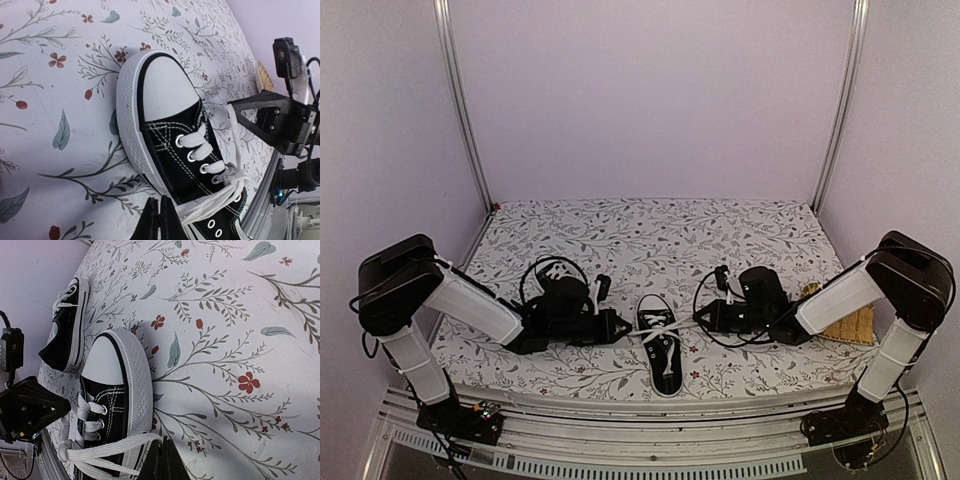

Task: Tie the shoes
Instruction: Pull the loops with the shoelace from the shoe.

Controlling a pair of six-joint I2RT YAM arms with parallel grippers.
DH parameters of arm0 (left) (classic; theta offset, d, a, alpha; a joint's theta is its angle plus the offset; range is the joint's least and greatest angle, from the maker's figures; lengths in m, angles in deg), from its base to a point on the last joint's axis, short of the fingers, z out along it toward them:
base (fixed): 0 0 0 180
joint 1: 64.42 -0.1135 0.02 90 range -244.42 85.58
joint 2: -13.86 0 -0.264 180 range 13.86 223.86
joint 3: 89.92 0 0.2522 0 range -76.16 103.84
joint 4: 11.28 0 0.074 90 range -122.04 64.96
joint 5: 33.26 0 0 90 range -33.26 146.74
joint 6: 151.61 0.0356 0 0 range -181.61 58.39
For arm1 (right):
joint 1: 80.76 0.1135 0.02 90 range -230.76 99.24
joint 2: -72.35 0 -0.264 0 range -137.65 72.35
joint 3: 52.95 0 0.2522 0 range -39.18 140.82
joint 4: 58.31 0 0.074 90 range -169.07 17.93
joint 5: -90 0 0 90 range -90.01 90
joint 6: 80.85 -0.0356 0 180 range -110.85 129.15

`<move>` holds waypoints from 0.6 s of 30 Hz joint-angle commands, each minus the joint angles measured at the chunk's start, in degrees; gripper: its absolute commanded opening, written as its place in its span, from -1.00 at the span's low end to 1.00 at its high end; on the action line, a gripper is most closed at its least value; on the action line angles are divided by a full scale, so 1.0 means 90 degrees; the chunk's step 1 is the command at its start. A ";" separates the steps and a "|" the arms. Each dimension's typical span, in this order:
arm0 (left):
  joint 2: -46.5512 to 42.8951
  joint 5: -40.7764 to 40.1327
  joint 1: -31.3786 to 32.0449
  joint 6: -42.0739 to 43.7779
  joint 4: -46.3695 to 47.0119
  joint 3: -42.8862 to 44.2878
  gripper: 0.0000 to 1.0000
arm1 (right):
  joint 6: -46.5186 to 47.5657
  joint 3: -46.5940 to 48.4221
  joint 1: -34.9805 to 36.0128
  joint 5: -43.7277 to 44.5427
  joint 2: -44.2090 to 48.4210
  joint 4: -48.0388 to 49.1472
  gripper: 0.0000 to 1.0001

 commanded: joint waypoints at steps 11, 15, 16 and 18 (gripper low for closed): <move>-0.0243 -0.0562 -0.0170 -0.0440 -0.0364 -0.0352 -1.00 | 0.0205 -0.0103 -0.0035 0.0306 0.0073 -0.0136 -0.96; -0.0248 -0.0572 -0.0171 -0.0453 -0.0380 -0.0356 -1.00 | 0.0213 -0.0107 -0.0033 0.0340 0.0071 -0.0132 -0.96; -0.0249 -0.0589 -0.0166 -0.0469 -0.0408 -0.0361 -1.00 | 0.0216 -0.0111 -0.0035 0.0355 0.0073 -0.0139 -0.96; -0.0259 -0.0629 -0.0179 -0.0519 -0.0466 -0.0366 -1.00 | 0.0224 -0.0122 -0.0029 0.0380 0.0072 -0.0151 -0.96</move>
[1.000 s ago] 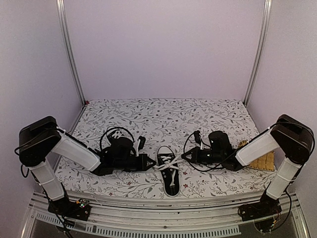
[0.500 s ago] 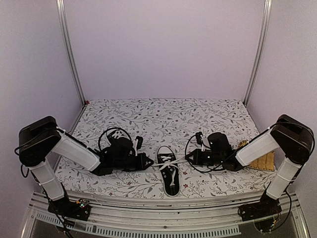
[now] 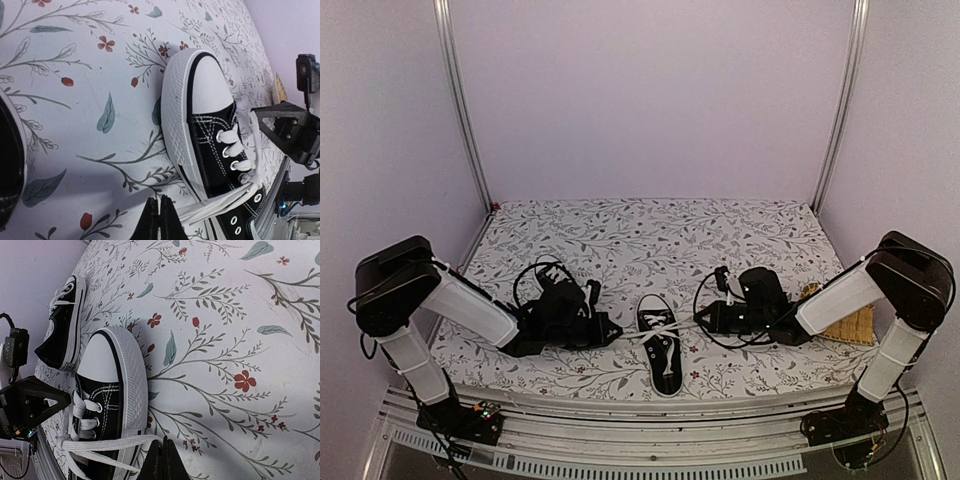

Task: Tie the shoes
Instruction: Pull the loops with the shoelace from the shoe, then reset both arms

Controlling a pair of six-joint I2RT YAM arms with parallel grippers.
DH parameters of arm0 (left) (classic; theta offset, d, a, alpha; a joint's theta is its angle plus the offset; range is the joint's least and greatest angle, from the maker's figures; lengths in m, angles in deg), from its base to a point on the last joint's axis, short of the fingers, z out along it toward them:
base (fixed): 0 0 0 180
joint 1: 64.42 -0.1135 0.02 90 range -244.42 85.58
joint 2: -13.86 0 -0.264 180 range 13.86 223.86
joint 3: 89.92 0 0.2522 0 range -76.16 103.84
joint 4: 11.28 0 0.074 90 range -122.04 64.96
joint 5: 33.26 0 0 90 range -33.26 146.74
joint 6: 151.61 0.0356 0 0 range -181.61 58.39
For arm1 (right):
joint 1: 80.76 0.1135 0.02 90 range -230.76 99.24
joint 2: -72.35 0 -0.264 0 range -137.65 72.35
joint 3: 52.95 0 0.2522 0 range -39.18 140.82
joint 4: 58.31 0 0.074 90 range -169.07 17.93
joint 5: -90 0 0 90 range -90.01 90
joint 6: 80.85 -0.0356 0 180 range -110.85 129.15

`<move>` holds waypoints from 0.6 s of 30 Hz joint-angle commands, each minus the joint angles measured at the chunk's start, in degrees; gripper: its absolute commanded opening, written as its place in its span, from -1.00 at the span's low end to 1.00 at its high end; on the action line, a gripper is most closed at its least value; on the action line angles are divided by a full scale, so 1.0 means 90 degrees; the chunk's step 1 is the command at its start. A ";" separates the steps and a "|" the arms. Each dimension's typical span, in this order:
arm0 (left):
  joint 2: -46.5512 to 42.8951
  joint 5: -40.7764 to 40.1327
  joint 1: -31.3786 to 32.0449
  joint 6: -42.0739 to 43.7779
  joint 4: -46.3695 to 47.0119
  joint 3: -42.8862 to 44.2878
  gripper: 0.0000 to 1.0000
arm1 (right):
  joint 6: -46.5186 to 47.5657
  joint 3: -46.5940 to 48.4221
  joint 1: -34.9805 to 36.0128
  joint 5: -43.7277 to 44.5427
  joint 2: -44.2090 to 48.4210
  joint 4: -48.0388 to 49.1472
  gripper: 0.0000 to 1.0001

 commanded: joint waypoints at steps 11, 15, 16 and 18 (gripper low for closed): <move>-0.0307 -0.0444 -0.0125 -0.0223 -0.0467 -0.0190 -1.00 | 0.0038 -0.0184 -0.0039 0.0452 0.0168 -0.0169 -0.96; -0.0335 -0.0490 -0.0137 -0.0282 -0.0537 -0.0221 -1.00 | 0.0023 -0.0195 -0.0039 0.0471 0.0158 -0.0175 -0.96; -0.0344 -0.0492 -0.0140 -0.0298 -0.0533 -0.0231 -1.00 | 0.0027 -0.0202 -0.0044 0.0472 0.0158 -0.0175 -0.96; -0.0367 -0.0497 -0.0138 -0.0304 -0.0533 -0.0243 -1.00 | 0.0018 -0.0200 -0.0042 0.0481 0.0166 -0.0175 -0.96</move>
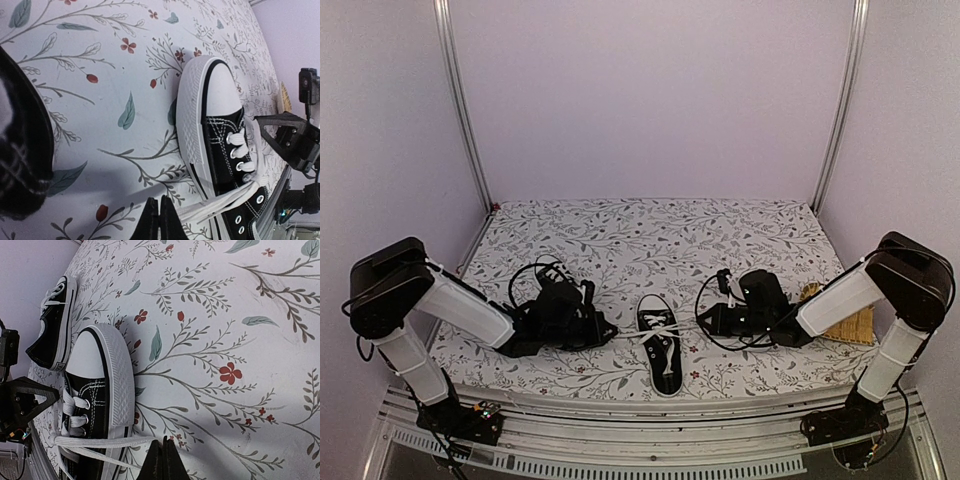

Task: Tie the shoes
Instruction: Reset both arms

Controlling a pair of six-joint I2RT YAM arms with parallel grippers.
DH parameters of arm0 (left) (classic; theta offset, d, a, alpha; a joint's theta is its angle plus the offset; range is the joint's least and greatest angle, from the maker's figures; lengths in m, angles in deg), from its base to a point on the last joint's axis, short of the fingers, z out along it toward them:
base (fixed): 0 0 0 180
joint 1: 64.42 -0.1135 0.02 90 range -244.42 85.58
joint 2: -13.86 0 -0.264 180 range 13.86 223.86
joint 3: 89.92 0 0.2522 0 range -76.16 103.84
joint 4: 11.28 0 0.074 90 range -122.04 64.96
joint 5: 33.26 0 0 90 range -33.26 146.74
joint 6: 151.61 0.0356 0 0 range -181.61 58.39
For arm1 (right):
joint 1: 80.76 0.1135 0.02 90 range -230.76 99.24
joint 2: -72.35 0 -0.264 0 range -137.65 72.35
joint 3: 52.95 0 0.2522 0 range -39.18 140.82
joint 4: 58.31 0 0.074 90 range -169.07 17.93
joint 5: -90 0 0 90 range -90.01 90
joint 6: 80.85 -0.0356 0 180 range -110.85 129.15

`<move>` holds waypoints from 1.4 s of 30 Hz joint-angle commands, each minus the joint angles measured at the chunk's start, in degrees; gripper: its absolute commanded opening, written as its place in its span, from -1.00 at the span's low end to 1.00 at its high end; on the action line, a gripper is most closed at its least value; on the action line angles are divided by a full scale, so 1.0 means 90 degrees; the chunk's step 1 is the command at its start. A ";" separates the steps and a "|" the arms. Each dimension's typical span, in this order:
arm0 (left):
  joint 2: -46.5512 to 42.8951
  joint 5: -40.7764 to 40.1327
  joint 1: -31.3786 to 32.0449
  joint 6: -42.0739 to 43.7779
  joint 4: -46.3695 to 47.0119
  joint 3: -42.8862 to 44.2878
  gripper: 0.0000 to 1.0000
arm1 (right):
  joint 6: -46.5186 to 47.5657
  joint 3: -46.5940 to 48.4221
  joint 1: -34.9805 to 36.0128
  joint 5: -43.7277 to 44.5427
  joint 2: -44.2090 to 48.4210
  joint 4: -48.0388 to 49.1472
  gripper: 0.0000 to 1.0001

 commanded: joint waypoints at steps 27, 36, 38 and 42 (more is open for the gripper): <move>-0.2857 0.1482 -0.4140 0.2991 -0.2215 0.0626 0.84 | 0.2324 0.0984 -0.3269 -0.1429 0.2776 -0.3473 0.90; -0.4375 -0.0048 -0.6711 0.3695 -0.1039 -0.1215 0.90 | 0.2740 -0.0554 -0.5493 -0.0497 0.3940 -0.1694 0.92; -0.4363 -0.0167 -0.6744 0.4069 -0.0354 -0.1555 0.92 | 0.2843 -0.0892 -0.5499 0.0042 0.4169 -0.1067 0.92; -0.3921 0.0124 -0.6697 0.4583 0.0474 -0.1641 0.91 | 0.2960 -0.1537 -0.5489 0.0629 0.4259 0.0079 0.93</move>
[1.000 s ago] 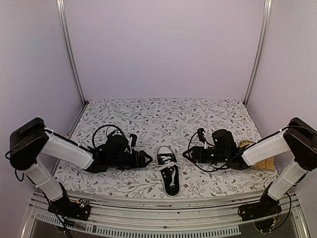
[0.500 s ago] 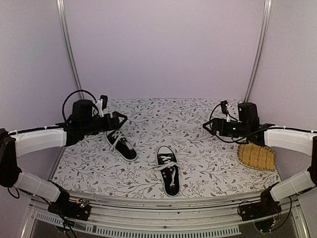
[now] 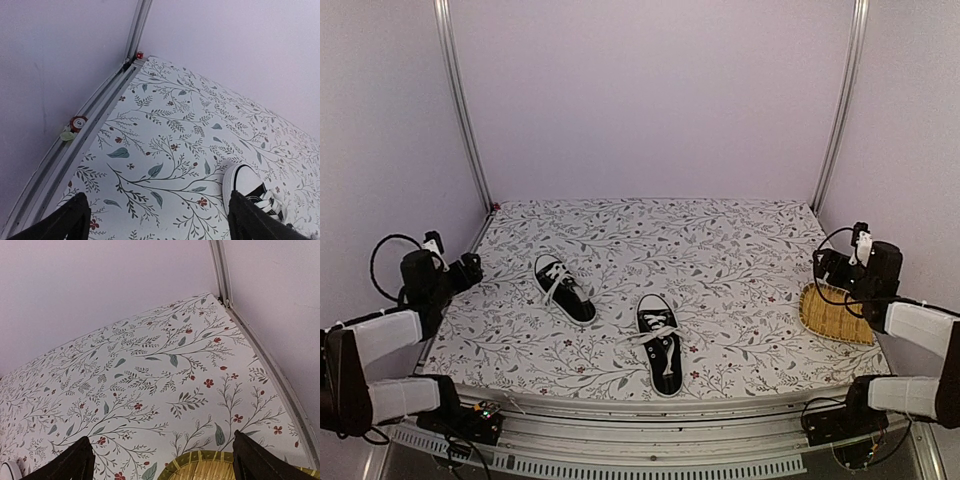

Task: Tie the shoes
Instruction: Reset both arms

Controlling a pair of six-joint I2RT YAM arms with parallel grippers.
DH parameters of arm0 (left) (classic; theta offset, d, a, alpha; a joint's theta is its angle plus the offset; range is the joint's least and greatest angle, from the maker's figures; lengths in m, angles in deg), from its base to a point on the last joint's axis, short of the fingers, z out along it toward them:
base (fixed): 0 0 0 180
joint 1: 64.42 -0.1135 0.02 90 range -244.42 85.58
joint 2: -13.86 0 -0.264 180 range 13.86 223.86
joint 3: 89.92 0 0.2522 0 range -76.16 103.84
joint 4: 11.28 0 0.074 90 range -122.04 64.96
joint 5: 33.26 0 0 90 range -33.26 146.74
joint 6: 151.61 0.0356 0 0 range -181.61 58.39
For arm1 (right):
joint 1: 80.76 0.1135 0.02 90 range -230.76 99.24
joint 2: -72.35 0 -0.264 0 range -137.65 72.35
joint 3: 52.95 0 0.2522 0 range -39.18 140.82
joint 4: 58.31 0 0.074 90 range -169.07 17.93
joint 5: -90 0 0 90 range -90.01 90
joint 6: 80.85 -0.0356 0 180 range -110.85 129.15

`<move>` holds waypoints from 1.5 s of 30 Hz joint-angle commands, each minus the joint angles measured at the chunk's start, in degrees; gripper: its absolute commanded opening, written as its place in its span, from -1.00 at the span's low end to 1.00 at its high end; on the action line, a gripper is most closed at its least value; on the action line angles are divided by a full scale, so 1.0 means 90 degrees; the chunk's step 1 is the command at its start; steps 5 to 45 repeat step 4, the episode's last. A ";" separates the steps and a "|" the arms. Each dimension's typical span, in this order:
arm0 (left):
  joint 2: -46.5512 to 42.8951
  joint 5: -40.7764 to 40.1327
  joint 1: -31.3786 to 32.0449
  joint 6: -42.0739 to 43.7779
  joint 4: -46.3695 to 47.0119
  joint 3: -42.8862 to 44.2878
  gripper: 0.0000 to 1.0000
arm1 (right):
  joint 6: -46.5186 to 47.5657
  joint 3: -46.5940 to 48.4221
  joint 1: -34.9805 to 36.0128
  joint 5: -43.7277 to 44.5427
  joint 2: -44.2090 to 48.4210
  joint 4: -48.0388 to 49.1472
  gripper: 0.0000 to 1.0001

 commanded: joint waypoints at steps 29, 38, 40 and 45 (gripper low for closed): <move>0.0833 -0.0062 0.0023 0.0838 0.1913 -0.0318 0.90 | 0.0408 -0.0721 0.0003 0.1139 -0.0228 0.2115 0.93; 0.0833 -0.0062 0.0023 0.0838 0.1913 -0.0318 0.90 | 0.0408 -0.0721 0.0003 0.1139 -0.0228 0.2115 0.93; 0.0833 -0.0062 0.0023 0.0838 0.1913 -0.0318 0.90 | 0.0408 -0.0721 0.0003 0.1139 -0.0228 0.2115 0.93; 0.0833 -0.0062 0.0023 0.0838 0.1913 -0.0318 0.90 | 0.0408 -0.0721 0.0003 0.1139 -0.0228 0.2115 0.93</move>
